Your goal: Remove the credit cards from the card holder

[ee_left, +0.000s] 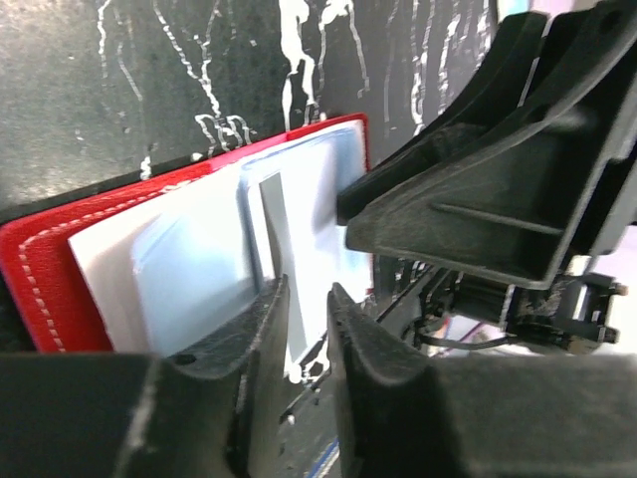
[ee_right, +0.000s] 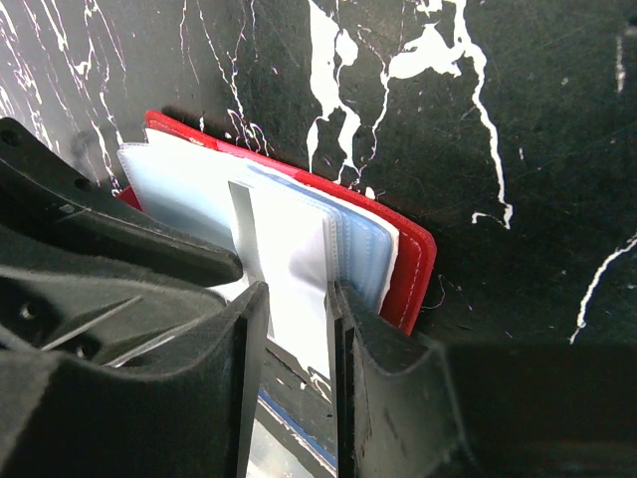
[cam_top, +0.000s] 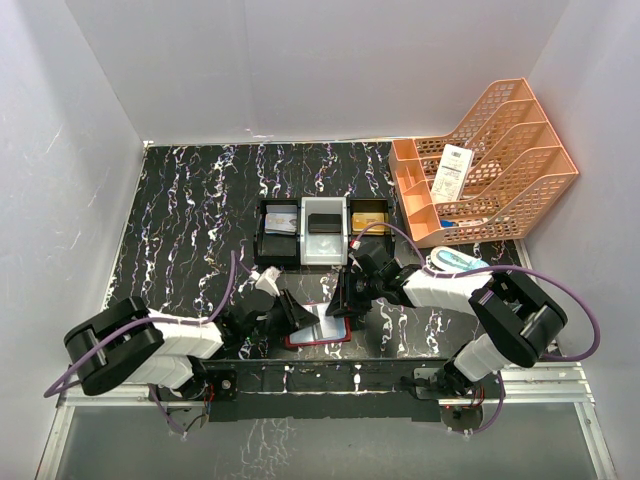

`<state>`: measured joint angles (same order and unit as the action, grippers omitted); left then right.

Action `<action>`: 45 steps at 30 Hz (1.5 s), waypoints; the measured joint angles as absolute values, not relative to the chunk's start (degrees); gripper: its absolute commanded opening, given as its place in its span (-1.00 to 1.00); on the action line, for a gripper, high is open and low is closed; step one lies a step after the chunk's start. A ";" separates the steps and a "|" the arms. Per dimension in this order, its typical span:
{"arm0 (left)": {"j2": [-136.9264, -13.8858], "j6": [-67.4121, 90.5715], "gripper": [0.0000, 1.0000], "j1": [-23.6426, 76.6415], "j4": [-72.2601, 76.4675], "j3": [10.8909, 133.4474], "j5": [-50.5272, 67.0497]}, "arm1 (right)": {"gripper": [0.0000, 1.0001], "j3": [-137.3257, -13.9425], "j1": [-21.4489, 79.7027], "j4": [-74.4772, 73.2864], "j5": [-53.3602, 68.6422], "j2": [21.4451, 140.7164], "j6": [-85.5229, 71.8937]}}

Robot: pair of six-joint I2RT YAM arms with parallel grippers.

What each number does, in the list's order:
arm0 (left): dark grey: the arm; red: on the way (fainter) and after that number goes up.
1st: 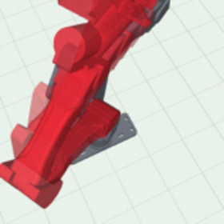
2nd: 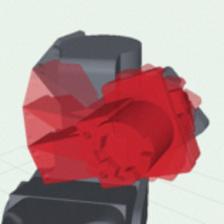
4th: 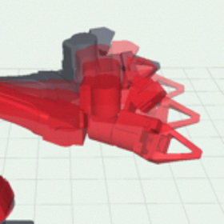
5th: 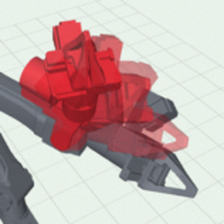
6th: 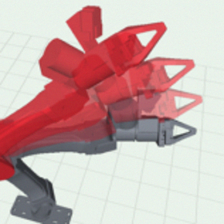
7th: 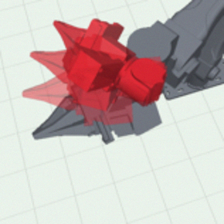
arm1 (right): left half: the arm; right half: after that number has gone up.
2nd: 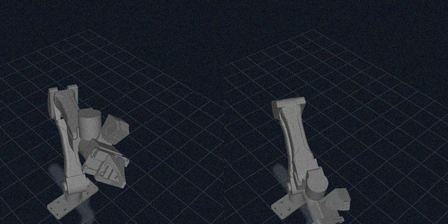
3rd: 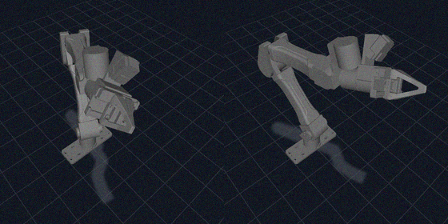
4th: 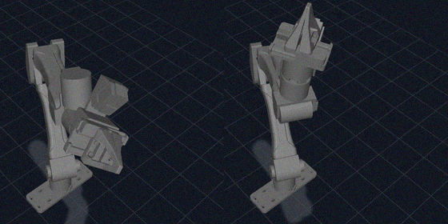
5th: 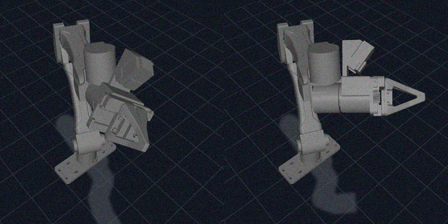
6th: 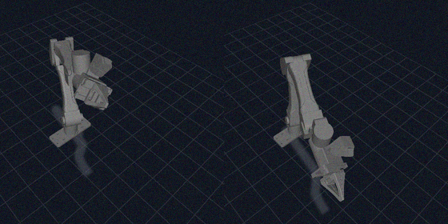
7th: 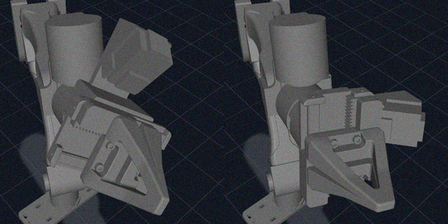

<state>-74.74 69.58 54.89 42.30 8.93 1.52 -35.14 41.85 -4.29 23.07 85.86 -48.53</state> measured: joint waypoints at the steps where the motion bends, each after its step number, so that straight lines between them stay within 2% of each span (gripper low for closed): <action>1: -74.70 70.11 -0.36 54.92 42.94 8.91 1.45 | -0.41 -35.14 41.85 -4.29 23.07 85.89 -48.53; 5: -72.47 71.13 -0.14 54.94 41.56 8.88 0.82 | -0.41 -35.14 41.87 -4.25 23.09 85.93 -48.56; 10: -67.40 71.96 -0.09 54.94 37.08 8.88 -0.95 | -0.41 -35.16 41.87 -4.25 23.09 85.95 -48.56; 15: -68.40 72.34 -0.23 54.94 36.25 8.88 -1.26 | -0.41 -35.18 41.87 -4.25 23.09 86.00 -48.56; 22: -75.88 73.58 -0.74 54.94 41.15 9.02 -0.10 | -0.43 -35.38 41.89 -4.40 23.14 86.15 -48.56; 26: -77.97 74.26 -0.91 54.92 43.24 8.88 0.08 | -0.43 -35.48 41.89 -4.51 23.16 86.26 -48.53; 30: -78.85 75.13 -0.94 54.87 45.34 8.25 0.19 | -0.43 -35.48 41.89 -4.51 23.16 86.26 -48.53; 34: -79.94 75.68 -0.72 54.85 48.23 7.40 0.23 | -0.43 -35.48 41.89 -4.49 23.22 86.32 -48.53; 37: -80.95 75.42 -0.71 54.81 49.87 7.38 0.73 | -0.43 -35.48 41.89 -4.47 23.29 86.35 -48.53; 39: -81.52 75.09 -0.77 54.61 50.87 7.38 1.39 | -0.43 -35.48 41.89 -4.47 23.29 86.35 -48.49; 41: -81.95 74.74 -0.98 54.43 51.40 7.38 1.89 | -0.41 -35.48 41.89 -4.47 23.29 86.35 -48.40; 45: -81.82 74.28 -1.00 54.19 51.07 7.38 2.39 | -0.32 -35.51 41.91 -4.54 23.24 86.24 -48.31</action>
<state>-81.82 74.28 54.19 51.07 7.38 2.39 -35.51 41.91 -4.54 23.24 86.24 -48.31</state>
